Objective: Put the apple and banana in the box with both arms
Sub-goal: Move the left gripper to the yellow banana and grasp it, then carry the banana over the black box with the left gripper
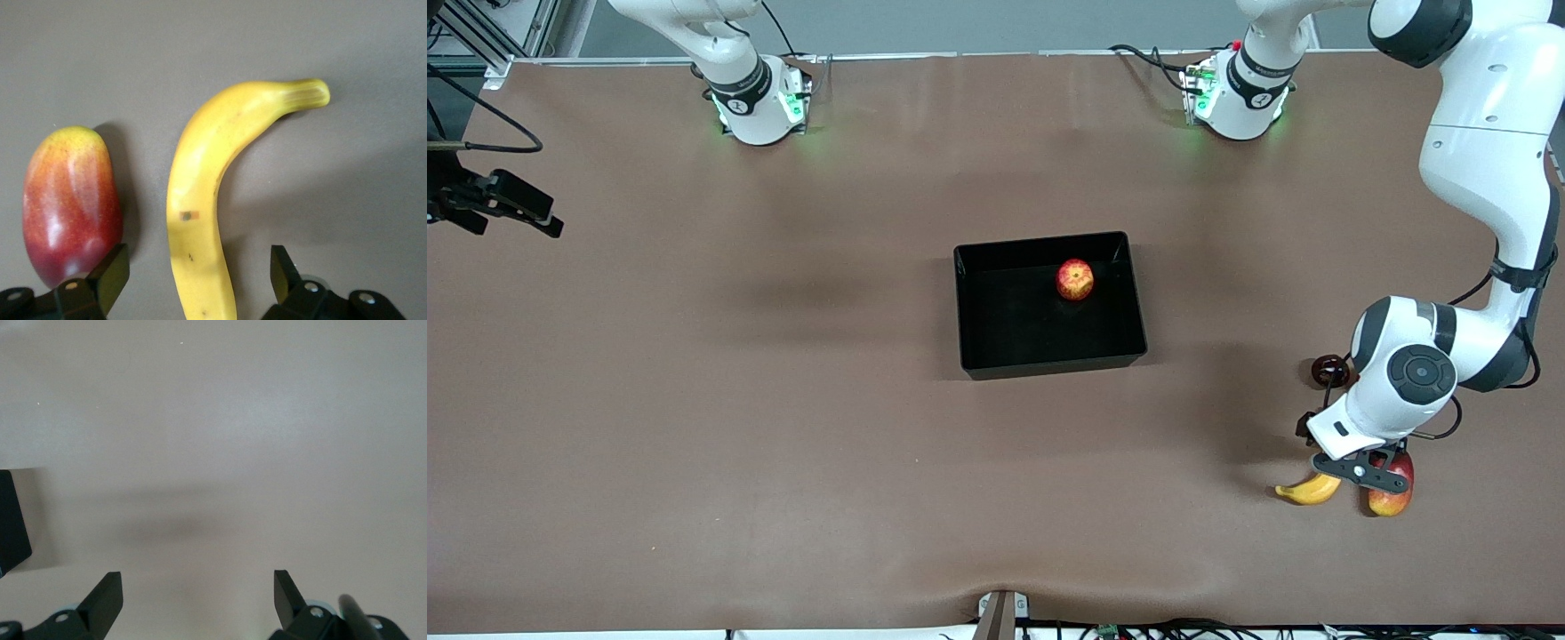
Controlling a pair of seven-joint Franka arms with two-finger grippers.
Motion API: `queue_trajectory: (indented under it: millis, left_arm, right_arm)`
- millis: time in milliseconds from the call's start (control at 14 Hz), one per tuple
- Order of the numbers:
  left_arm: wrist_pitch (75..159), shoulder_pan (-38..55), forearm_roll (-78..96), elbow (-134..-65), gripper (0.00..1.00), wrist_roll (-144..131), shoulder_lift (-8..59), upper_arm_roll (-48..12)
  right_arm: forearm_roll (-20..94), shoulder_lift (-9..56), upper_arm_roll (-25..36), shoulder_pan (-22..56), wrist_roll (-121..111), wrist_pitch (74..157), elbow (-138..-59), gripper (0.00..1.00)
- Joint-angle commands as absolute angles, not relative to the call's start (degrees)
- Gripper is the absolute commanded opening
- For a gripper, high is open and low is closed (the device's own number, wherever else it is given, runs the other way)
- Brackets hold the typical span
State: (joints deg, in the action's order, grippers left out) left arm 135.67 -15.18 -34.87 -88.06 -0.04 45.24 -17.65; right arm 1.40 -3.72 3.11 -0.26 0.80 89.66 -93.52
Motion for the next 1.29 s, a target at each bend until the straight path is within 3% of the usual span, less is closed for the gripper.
queue_trajectory:
  millis: [0,215,358,502,788,1218]
  left_arm:
    - [135.97,-15.73,-34.10,-86.75,0.86,0.70,46.67,-17.93]
    - [135.97,-15.73,-33.84,-86.75,0.73,-0.52,48.07,-17.93]
    - [135.97,-15.73,-33.66,-86.75,0.42,-0.62,48.52,-17.84]
    - [135.97,-15.73,-33.75,-86.66,0.00,-0.26,47.56,-17.93]
    - [133.00,-15.82,-32.88,-87.19,0.00,-1.14,43.69,-22.31]
    - [124.30,-15.38,-30.23,-86.75,0.00,-15.97,39.12,-36.54]
  right_arm:
    - [0.18,-3.69,3.16,-0.18,1.23,89.65,-93.16,1.00]
    - [0.18,-3.60,3.16,-0.52,1.23,89.65,-93.16,1.00]
    - [0.18,-3.60,3.16,-0.79,1.14,89.47,-93.16,1.00]
    - [0.26,-3.60,3.16,-1.06,1.14,89.56,-93.25,1.00]
    - [0.44,-3.34,3.08,-1.05,1.14,89.47,-93.25,1.00]
    - [0.53,-3.25,3.08,-0.88,1.05,89.82,-93.16,1.00]
